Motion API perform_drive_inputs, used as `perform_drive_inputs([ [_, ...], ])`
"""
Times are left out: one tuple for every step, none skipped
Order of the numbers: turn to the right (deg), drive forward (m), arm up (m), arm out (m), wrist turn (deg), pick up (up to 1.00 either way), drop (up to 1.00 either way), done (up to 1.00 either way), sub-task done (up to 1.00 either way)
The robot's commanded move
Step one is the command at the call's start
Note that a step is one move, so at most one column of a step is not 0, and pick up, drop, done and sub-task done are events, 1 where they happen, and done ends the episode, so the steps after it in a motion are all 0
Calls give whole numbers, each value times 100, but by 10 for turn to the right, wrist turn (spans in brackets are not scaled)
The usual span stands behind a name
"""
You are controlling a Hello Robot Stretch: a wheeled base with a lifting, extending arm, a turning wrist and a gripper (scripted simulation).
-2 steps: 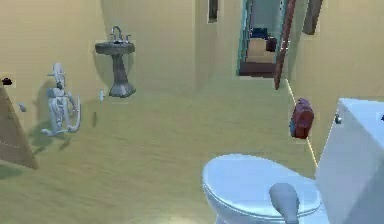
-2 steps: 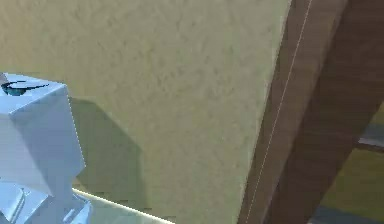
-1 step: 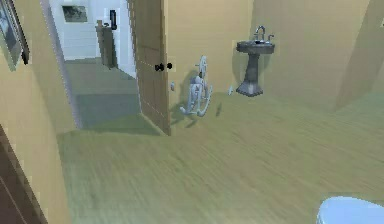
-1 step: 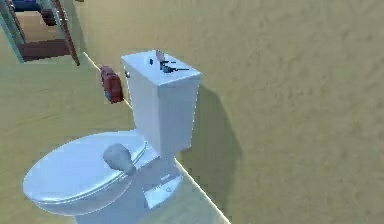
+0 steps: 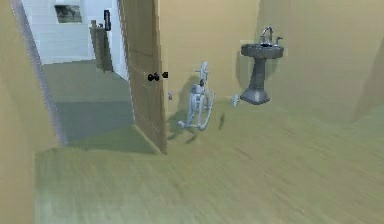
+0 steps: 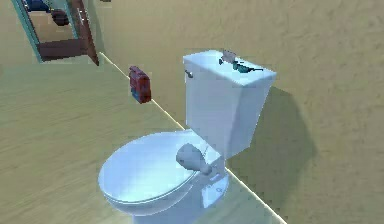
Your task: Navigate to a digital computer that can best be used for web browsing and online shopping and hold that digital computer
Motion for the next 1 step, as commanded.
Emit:
perform_drive_inputs([
  [-210,0,0,0,0,0,0,0,0],
])
